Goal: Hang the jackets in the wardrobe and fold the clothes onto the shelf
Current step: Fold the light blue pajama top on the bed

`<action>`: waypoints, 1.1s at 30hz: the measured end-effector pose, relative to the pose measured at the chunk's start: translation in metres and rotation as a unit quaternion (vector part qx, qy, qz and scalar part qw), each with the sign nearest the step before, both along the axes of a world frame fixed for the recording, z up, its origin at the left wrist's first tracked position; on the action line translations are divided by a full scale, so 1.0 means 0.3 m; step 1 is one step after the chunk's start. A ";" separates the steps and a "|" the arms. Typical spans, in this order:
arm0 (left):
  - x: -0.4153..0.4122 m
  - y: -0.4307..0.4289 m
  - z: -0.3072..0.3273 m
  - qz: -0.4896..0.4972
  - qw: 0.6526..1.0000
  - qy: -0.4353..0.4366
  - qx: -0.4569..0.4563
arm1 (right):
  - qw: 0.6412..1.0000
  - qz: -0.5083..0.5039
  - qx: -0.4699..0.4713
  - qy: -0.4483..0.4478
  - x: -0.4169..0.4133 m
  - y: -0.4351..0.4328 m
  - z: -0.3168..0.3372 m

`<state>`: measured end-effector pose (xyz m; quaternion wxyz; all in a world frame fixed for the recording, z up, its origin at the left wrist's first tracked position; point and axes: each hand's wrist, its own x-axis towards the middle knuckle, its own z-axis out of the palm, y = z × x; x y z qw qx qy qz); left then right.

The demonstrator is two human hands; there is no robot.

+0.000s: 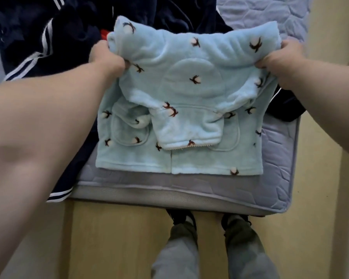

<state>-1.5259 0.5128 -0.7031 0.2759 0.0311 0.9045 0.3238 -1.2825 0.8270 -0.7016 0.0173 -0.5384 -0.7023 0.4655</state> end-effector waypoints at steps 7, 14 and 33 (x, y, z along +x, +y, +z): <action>0.054 -0.002 0.004 0.053 0.999 -0.012 -0.007 | 1.000 -0.023 -0.006 -0.002 0.033 -0.031 -0.031; 0.261 -0.223 0.082 0.318 0.840 -0.229 0.375 | 0.924 -0.177 -0.233 0.246 0.307 -0.229 0.047; 0.518 -0.454 -0.079 0.102 0.993 0.011 -0.063 | 0.995 -0.087 -0.036 -0.041 0.525 -0.461 -0.100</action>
